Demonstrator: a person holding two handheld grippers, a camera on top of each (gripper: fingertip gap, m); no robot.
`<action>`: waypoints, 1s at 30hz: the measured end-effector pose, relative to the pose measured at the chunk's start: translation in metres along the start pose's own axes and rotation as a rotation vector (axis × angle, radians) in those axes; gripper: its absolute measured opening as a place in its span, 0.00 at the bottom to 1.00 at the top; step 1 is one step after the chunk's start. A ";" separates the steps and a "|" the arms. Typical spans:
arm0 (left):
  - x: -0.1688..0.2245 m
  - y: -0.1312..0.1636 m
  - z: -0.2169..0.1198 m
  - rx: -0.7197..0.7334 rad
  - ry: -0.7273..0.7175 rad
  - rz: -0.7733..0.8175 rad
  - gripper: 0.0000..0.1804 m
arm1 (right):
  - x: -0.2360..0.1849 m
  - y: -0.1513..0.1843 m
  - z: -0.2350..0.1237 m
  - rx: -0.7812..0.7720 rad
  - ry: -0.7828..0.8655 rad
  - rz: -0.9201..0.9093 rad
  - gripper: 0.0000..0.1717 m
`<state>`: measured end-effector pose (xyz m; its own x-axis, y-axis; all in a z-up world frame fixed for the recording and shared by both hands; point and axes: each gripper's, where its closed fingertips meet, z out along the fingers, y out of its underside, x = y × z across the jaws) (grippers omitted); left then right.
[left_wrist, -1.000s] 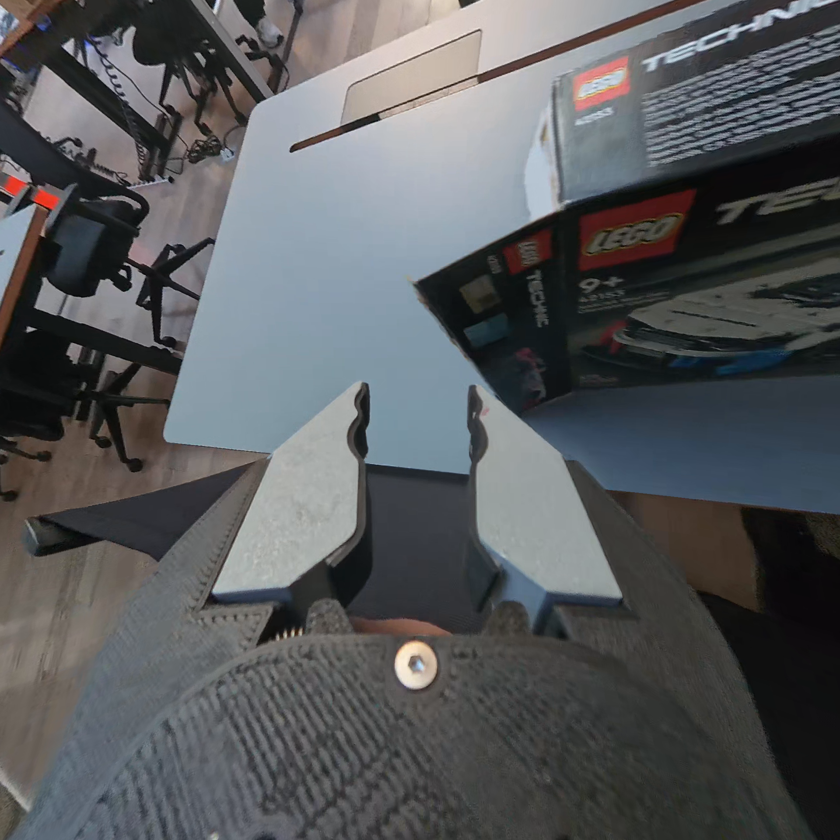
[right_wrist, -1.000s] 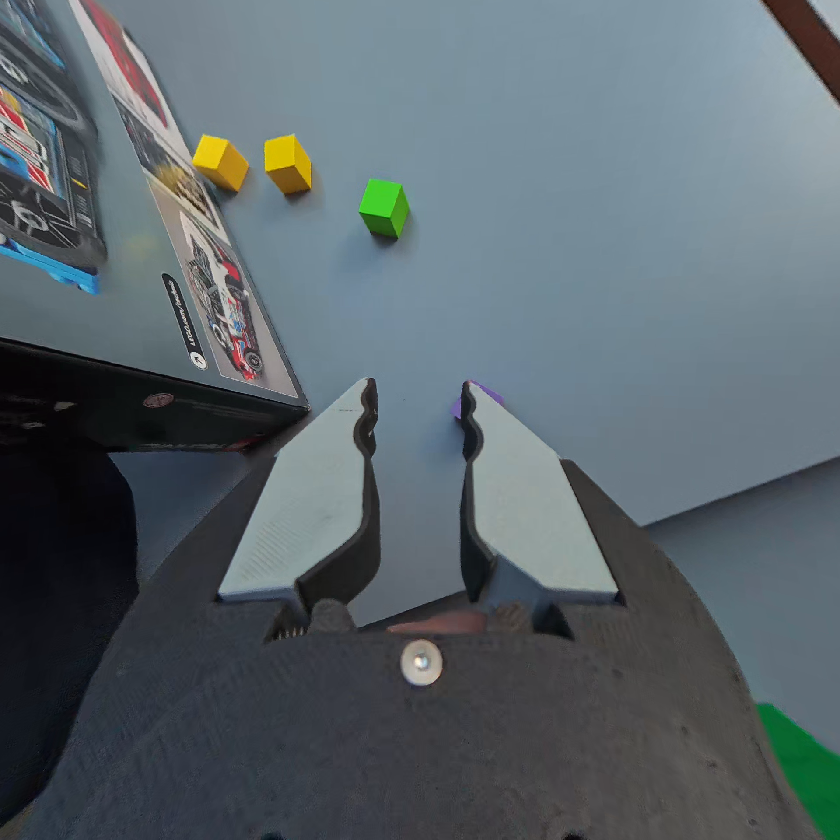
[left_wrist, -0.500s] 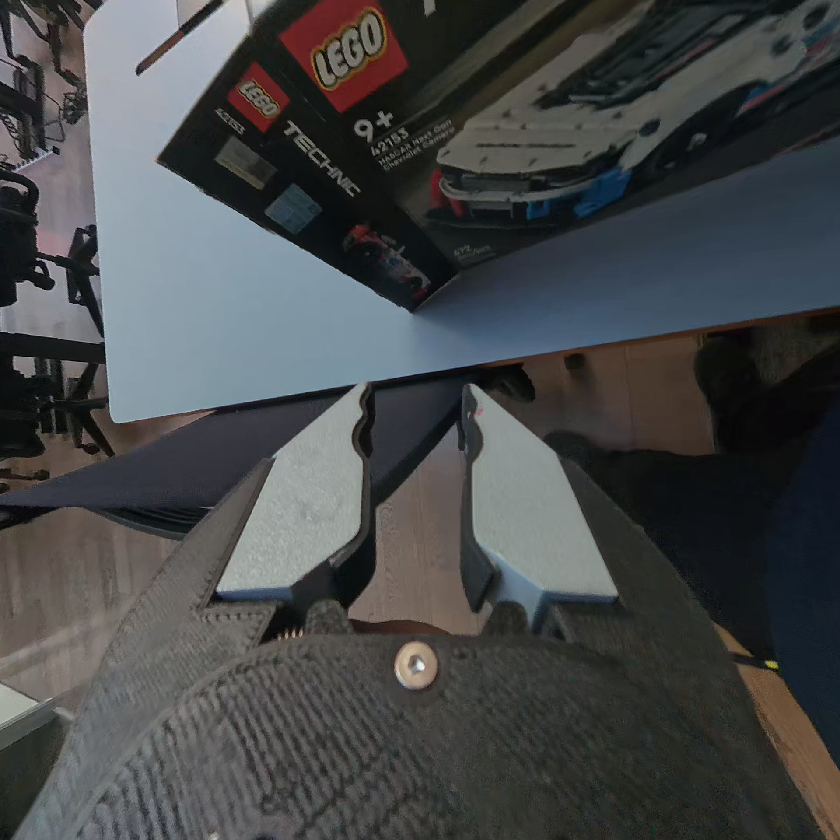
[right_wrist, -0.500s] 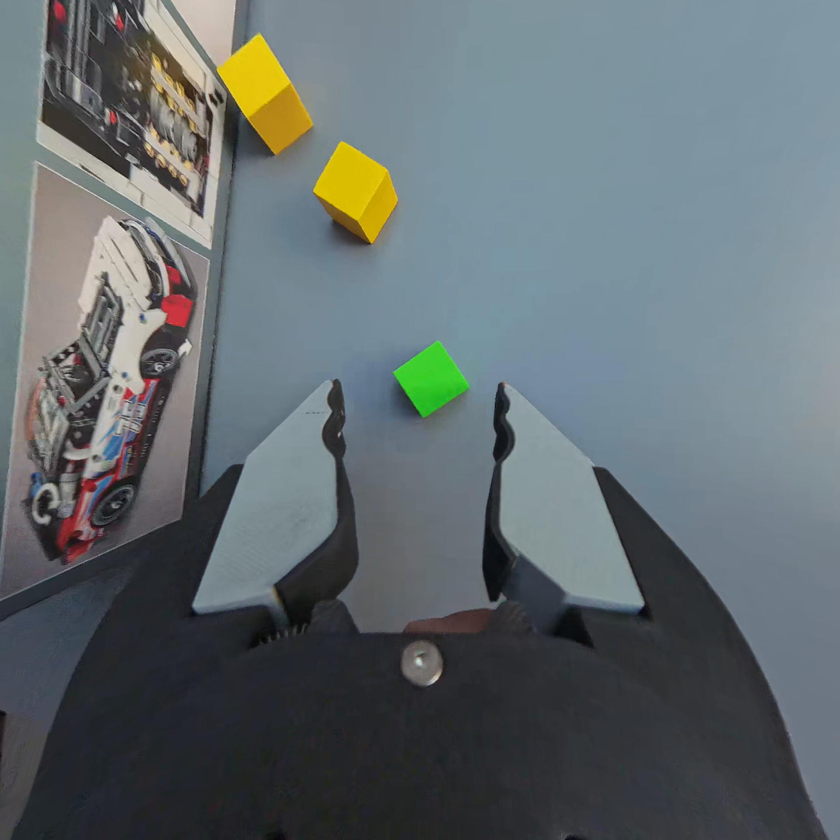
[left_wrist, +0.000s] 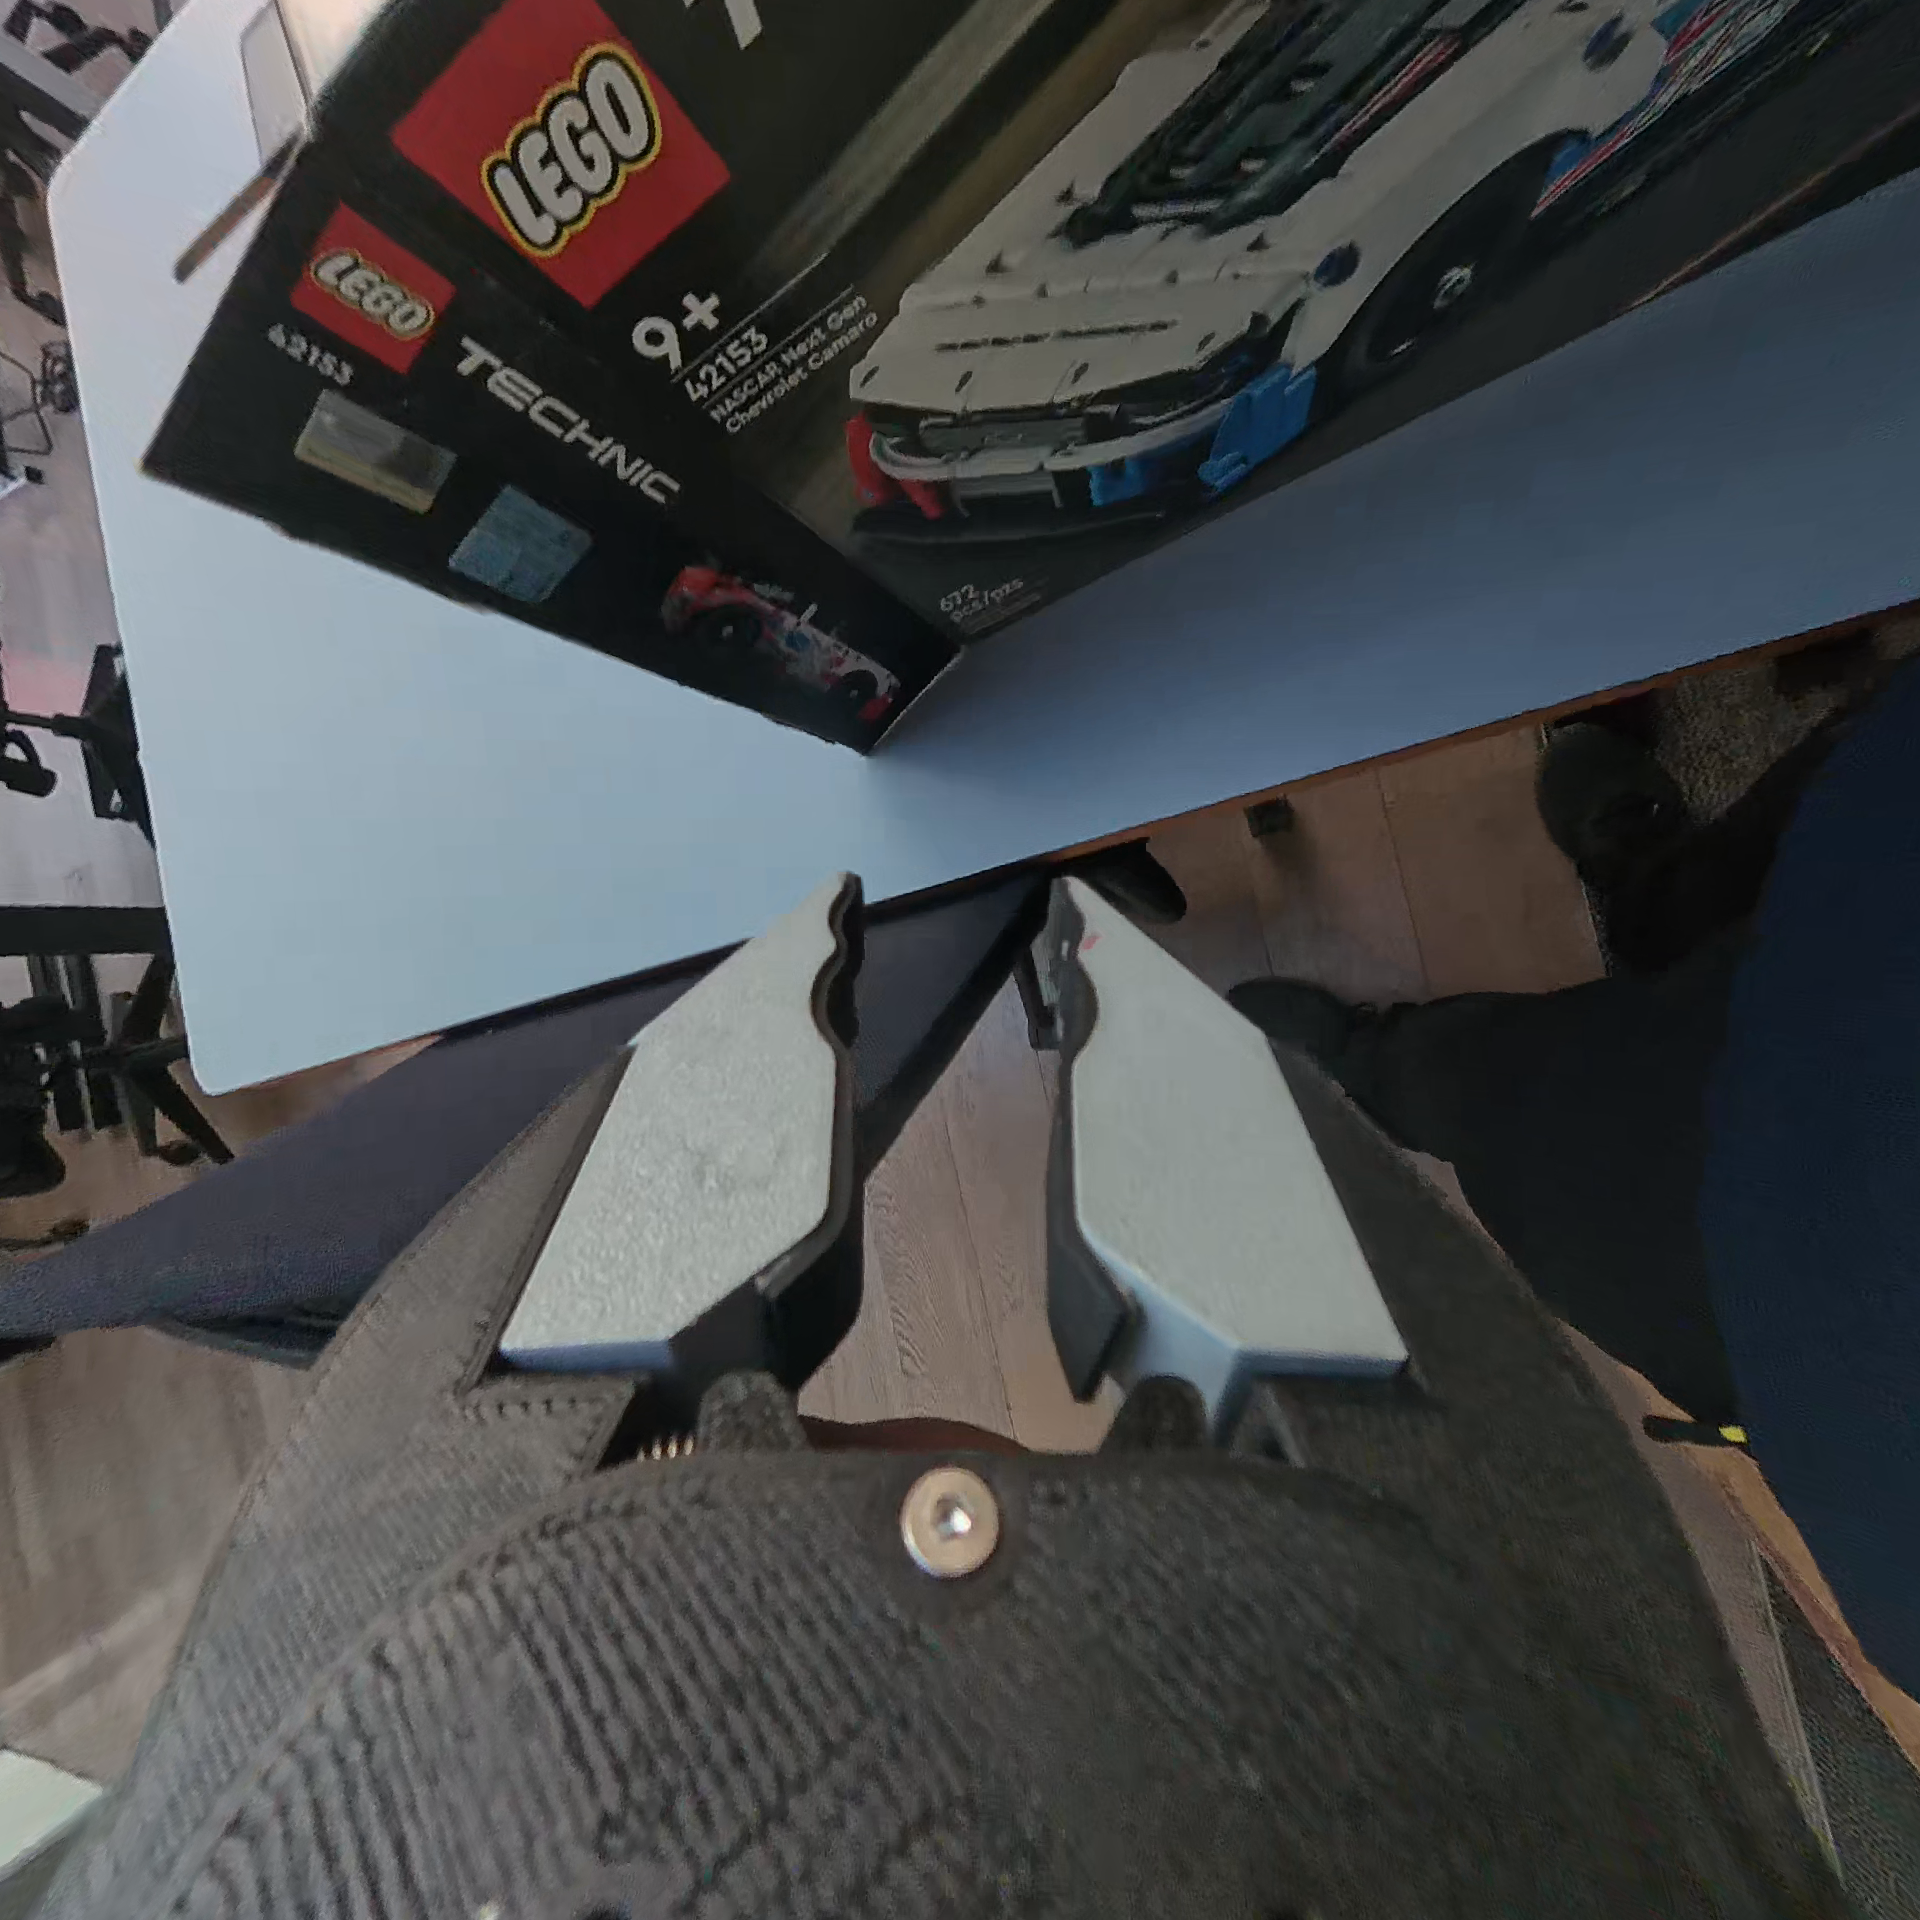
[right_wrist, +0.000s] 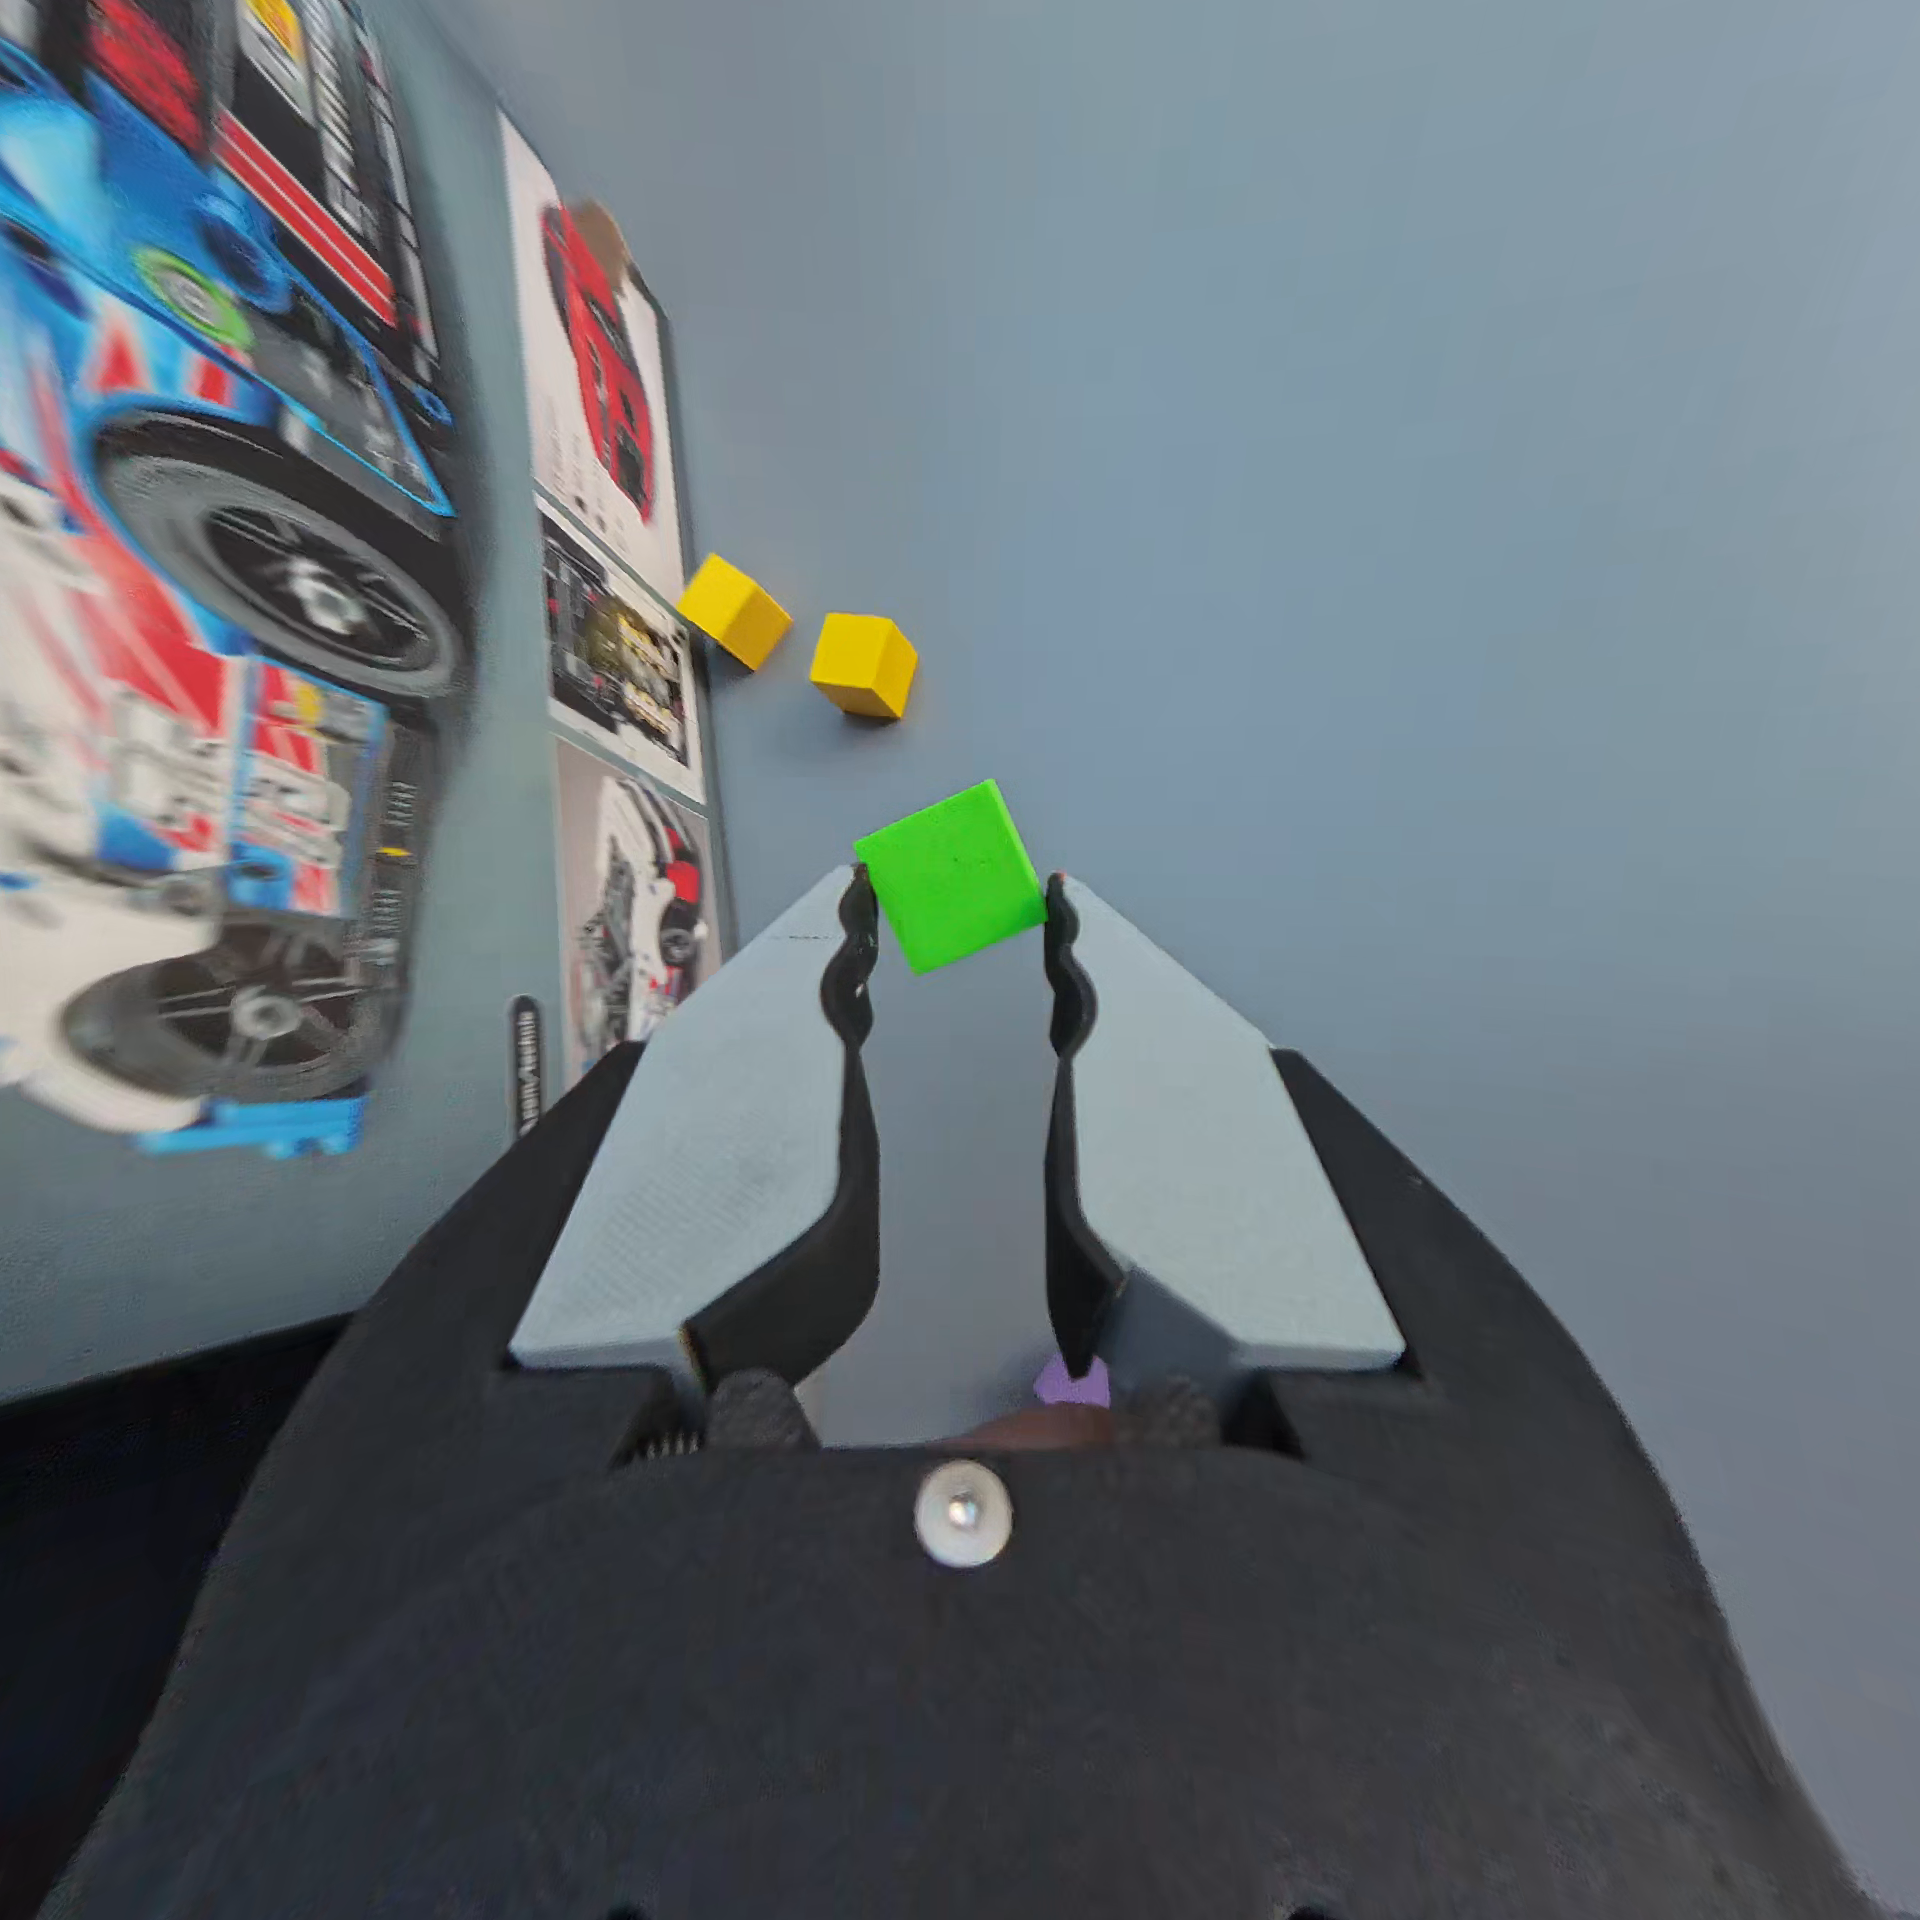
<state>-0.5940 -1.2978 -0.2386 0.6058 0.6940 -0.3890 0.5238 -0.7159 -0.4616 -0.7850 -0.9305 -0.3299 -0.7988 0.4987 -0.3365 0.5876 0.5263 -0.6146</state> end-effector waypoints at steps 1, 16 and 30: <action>-0.001 -0.008 0.004 0.023 0.014 0.012 0.19 | -0.006 -0.004 -0.019 0.048 0.008 0.023 0.17; -0.027 -0.177 -0.043 0.557 0.292 0.191 0.11 | -0.138 -0.070 -0.170 0.318 0.233 0.133 0.17; 0.000 -0.187 -0.005 0.528 0.548 0.194 0.16 | -0.212 -0.103 -0.082 -0.061 0.294 -0.132 0.18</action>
<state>-0.6892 -1.1645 -0.1484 0.9383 0.3256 -0.1161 0.1077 -0.5946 -0.7968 -0.6657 -1.0336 -0.1364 -0.8022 0.5963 -0.0307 0.4953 0.6358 -0.5920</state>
